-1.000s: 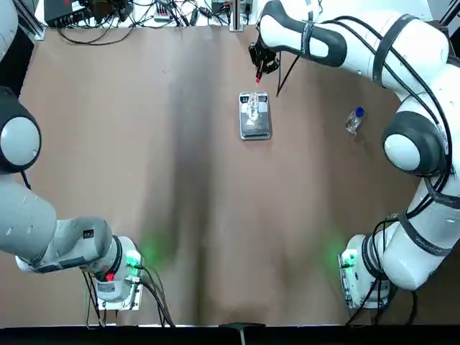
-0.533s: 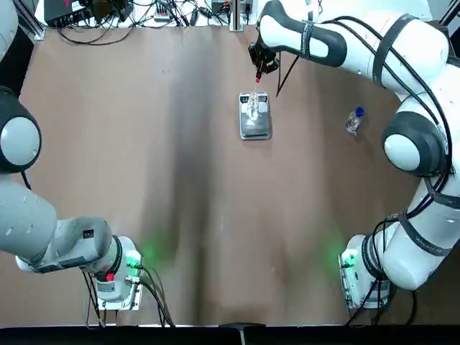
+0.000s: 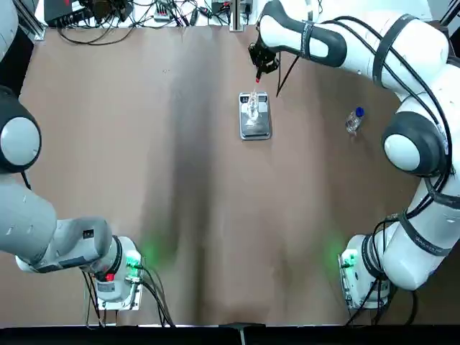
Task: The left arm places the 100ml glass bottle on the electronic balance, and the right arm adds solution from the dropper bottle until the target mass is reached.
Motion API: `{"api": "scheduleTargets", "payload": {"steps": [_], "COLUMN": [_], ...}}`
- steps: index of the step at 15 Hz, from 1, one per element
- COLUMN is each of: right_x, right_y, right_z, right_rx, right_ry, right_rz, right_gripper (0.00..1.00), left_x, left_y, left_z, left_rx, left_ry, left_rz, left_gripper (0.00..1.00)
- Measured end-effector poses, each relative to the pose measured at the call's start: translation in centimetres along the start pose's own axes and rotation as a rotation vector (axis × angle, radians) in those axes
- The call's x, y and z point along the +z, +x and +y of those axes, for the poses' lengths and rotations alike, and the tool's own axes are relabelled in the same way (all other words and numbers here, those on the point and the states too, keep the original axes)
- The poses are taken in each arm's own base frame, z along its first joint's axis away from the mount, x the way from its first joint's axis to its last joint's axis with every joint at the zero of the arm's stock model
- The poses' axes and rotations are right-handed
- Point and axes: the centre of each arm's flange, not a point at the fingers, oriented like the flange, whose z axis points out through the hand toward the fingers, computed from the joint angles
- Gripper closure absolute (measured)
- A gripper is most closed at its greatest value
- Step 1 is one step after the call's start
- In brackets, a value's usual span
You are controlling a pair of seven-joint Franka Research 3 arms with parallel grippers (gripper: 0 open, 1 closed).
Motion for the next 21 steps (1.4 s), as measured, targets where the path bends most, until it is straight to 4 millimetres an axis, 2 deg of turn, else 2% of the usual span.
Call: {"api": "scheduleTargets", "payload": {"steps": [9,14,18,21], "right_x": [0.0,-0.9,-3.4,-5.8], "right_y": [0.2,0.7,0.7,1.6], "right_z": [0.1,0.2,0.6,2.1], "right_rx": [0.003,0.01,0.013,0.035], "right_ry": [-0.002,-0.002,0.005,-0.004], "right_rz": [0.001,0.005,0.007,0.002], "right_gripper": [0.96,0.96,0.96,0.96], "left_x": [0.0,0.0,0.0,0.0], "left_y": [0.0,0.0,0.0,0.0], "left_z": [0.0,0.0,0.0,0.0], "left_rx": [0.0,0.0,0.0,0.0], "left_ry": [0.0,0.0,0.0,0.0], "left_rz": [0.0,0.0,0.0,0.0], "left_gripper": [0.0,0.0,0.0,0.0]}}
